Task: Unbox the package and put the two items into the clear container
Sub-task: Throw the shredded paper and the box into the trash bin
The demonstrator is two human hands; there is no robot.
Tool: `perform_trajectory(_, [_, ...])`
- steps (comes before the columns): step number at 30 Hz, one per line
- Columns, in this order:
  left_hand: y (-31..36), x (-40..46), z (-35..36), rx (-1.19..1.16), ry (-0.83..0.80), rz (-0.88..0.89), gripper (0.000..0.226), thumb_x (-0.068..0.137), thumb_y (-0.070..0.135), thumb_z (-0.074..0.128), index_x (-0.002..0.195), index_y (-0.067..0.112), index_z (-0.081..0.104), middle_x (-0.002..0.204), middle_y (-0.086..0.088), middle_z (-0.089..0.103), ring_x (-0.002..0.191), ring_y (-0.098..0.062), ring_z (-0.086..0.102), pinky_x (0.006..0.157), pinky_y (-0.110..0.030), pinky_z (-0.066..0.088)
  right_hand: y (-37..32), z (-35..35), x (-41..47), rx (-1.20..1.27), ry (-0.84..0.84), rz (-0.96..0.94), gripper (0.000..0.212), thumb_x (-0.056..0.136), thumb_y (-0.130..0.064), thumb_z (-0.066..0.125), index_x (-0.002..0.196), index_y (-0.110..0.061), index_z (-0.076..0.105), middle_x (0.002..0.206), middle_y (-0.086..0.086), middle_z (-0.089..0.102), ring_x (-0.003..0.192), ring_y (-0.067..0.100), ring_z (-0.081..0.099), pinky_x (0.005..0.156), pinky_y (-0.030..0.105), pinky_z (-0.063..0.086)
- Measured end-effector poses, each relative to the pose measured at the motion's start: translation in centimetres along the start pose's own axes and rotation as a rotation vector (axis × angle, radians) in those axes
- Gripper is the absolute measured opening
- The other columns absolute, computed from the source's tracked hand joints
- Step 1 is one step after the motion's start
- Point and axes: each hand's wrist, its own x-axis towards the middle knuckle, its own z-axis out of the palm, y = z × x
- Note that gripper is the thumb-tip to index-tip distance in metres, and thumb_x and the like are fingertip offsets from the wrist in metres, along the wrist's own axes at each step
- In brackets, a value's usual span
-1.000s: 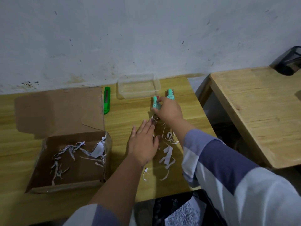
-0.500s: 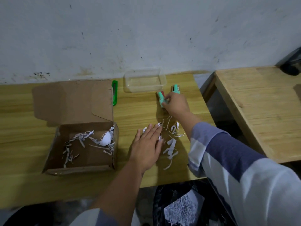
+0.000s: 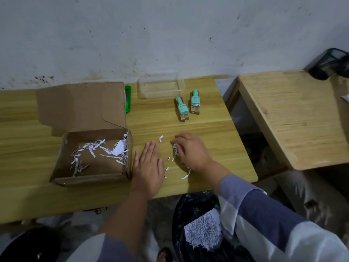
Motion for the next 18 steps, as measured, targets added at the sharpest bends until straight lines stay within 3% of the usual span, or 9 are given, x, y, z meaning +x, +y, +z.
perform_trajectory(3, [-0.5,-0.8,0.3,0.032,0.076,0.007,0.056,0.093,0.029,0.024,0.14,0.007,0.045,0.15,-0.006,0.041,0.142,-0.019,0.031,0.118,-0.039,0.008,-1.1,0.3,0.2,-0.031,-0.011,-0.058,0.034,0.092,-0.023,0.045,0.124,-0.022,0.058,0.141,-0.002,0.05,0.136,0.02,0.038,0.113,0.041,0.026])
perform_trajectory(7, [-0.6,-1.0,0.5,0.086,0.056,0.012,0.057,0.092,0.026,0.022,0.142,0.007,0.042,0.152,-0.006,0.038,0.143,-0.018,0.029,0.118,-0.04,0.007,-2.9,1.0,1.6,-0.068,-0.208,-0.077,0.042,0.098,-0.022,0.034,0.14,-0.021,0.039,0.156,-0.003,0.028,0.146,0.017,0.018,0.117,0.046,0.013])
perform_trajectory(12, [-0.4,-0.8,0.4,0.106,-0.007,-0.014,0.066,0.09,0.033,0.007,0.149,0.011,0.027,0.159,0.0,0.02,0.148,-0.013,0.011,0.12,-0.04,0.0,-2.3,1.9,-1.1,-0.093,-0.153,-0.141,0.042,0.096,-0.031,0.039,0.136,-0.02,0.046,0.151,0.0,0.038,0.144,0.018,0.027,0.117,0.045,0.014])
perform_trajectory(15, [-0.3,-0.7,0.3,0.127,-0.051,-0.04,0.062,0.092,0.031,0.009,0.152,0.014,0.017,0.161,0.003,0.01,0.149,-0.011,0.002,0.12,-0.039,-0.005,-1.6,2.3,-3.8,-0.169,-0.105,-0.212,0.048,0.089,-0.041,0.038,0.131,-0.021,0.051,0.146,0.003,0.045,0.141,0.021,0.035,0.117,0.051,0.014])
perform_trajectory(18, [0.0,-0.6,0.0,0.129,-0.067,-0.055,0.06,0.094,0.029,0.011,0.152,0.015,0.014,0.161,0.004,0.007,0.149,-0.011,0.0,0.12,-0.039,-0.006,-0.9,1.7,-4.6,-0.165,0.032,-0.161,0.03,0.088,-0.033,0.043,0.107,-0.021,0.062,0.13,0.006,0.056,0.132,0.025,0.046,0.117,0.051,0.015])
